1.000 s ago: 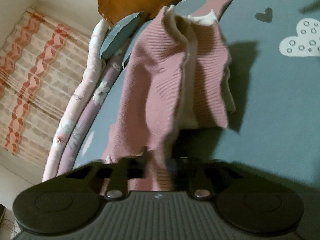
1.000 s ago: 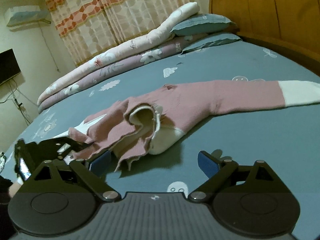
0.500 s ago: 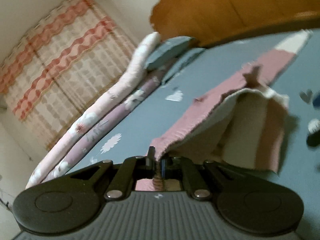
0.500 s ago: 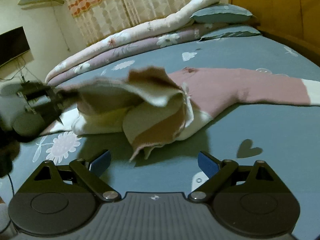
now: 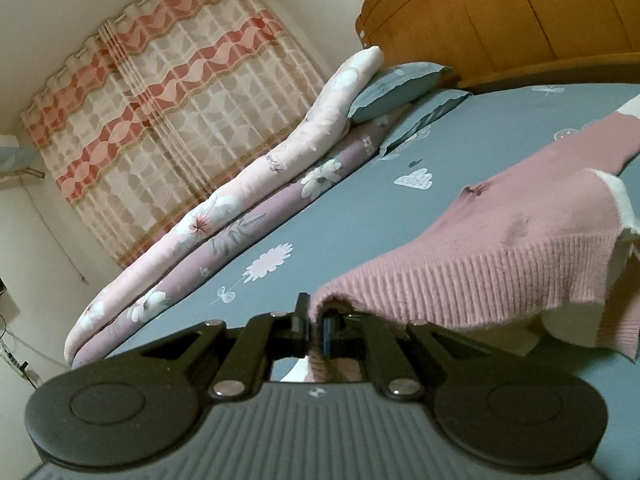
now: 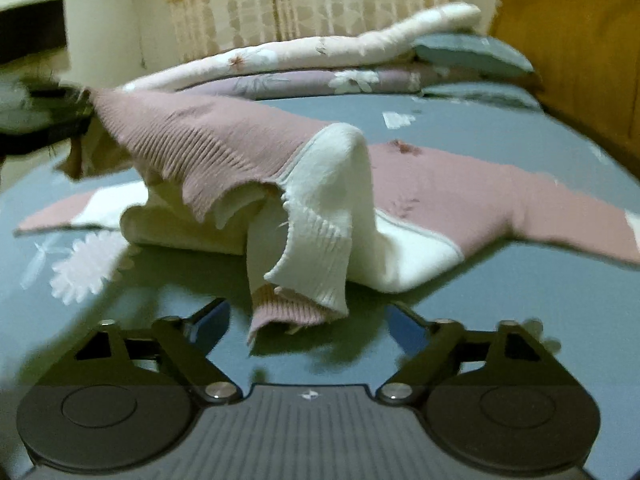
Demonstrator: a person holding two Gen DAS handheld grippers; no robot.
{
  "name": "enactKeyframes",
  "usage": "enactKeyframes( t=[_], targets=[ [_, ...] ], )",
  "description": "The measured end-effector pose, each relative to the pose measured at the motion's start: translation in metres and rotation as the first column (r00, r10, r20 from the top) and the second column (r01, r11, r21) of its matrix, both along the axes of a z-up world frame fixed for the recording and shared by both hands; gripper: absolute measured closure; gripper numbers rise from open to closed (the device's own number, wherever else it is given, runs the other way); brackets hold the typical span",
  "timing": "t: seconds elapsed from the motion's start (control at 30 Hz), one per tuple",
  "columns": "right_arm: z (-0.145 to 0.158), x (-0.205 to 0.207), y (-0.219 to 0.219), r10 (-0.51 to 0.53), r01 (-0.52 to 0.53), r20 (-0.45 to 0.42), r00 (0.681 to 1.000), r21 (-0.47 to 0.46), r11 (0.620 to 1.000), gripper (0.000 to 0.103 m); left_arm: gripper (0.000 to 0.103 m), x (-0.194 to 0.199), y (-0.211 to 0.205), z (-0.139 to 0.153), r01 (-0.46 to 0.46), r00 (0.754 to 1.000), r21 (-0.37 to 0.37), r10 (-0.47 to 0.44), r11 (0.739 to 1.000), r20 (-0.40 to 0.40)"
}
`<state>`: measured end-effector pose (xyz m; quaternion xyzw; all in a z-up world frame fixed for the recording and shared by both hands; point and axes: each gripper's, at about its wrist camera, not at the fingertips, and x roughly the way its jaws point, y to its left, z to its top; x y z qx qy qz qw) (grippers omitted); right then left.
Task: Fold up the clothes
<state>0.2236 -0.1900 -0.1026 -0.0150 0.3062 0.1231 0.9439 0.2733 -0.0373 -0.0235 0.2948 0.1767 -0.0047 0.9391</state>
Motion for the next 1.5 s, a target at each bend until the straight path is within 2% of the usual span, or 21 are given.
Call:
enactKeyframes(
  t=[0.07,0.13,0.17,0.23,0.27,0.33,0.4,0.6,0.8,0.93,1.1,1.2,1.3,1.37,1.5],
  targets=[
    [-0.005,0.005,0.011,0.0,0.002,0.023,1.0,-0.073,0.997,0.034,0.099,0.002,0.002,-0.002,0.002,1.0,-0.005,-0.002,1.0,0.001],
    [-0.008,0.008,0.016,0.002,0.002,0.044,0.999,-0.103,0.995,0.05,0.099,0.003,0.005,-0.005,0.004,1.0,-0.01,-0.004,1.0,0.001],
    [-0.009,0.011,0.018,0.006,0.0,0.049,0.999,-0.11,0.994,0.054,0.098,0.004,0.006,-0.006,0.003,1.0,-0.012,-0.003,1.0,-0.001],
    [-0.009,0.017,0.017,0.0,0.004,0.042,0.999,-0.099,0.995,0.068,0.098,0.005,0.009,-0.008,0.001,1.0,-0.018,-0.001,1.0,-0.006],
    [-0.009,0.02,0.014,-0.012,0.015,0.037,0.999,-0.076,0.997,0.072,0.098,0.005,0.011,-0.008,0.0,1.0,-0.019,0.0,1.0,-0.01],
    [-0.003,0.021,0.007,-0.026,0.028,0.037,0.999,-0.043,0.999,0.09,0.098,0.0,0.013,-0.009,-0.001,1.0,-0.02,0.001,1.0,-0.016],
    [0.005,0.017,0.001,-0.03,0.031,0.044,0.999,-0.038,0.999,0.091,0.098,-0.006,0.014,-0.008,0.0,1.0,-0.021,0.0,1.0,-0.018],
    [0.038,-0.017,-0.012,0.015,-0.001,0.085,0.996,-0.167,0.986,0.092,0.098,-0.041,0.014,0.005,0.035,0.999,-0.022,-0.035,0.999,-0.023],
    [0.071,-0.051,-0.025,0.07,-0.032,0.116,0.991,-0.303,0.953,0.093,0.099,-0.093,0.009,0.022,0.1,0.995,0.039,-0.099,0.994,-0.018],
    [0.094,-0.073,-0.026,0.144,-0.065,0.138,0.98,-0.464,0.883,0.093,0.099,-0.128,0.001,0.032,0.15,0.989,0.089,-0.149,0.985,-0.019],
    [0.115,-0.1,-0.027,0.224,-0.077,0.142,0.964,-0.658,0.749,0.094,0.099,-0.164,-0.009,0.04,0.228,0.973,0.136,-0.223,0.964,-0.05],
    [0.123,-0.116,-0.026,0.257,-0.088,0.122,0.959,-0.731,0.677,0.094,0.099,-0.18,-0.016,0.035,0.273,0.961,0.176,-0.262,0.946,-0.086],
    [0.116,-0.129,-0.023,0.298,-0.124,0.074,0.952,-0.794,0.595,0.094,0.099,-0.189,-0.02,0.023,0.31,0.947,0.189,-0.286,0.932,-0.146],
    [0.102,-0.134,-0.021,0.314,-0.193,-0.003,0.949,-0.793,0.578,0.094,0.099,-0.196,-0.023,0.013,0.337,0.935,0.204,-0.301,0.919,-0.19],
    [0.068,-0.142,-0.016,0.336,-0.349,-0.176,0.925,-0.742,0.573,0.094,0.099,-0.204,-0.026,-0.01,0.381,0.902,0.191,-0.318,0.905,-0.293]
  ],
)
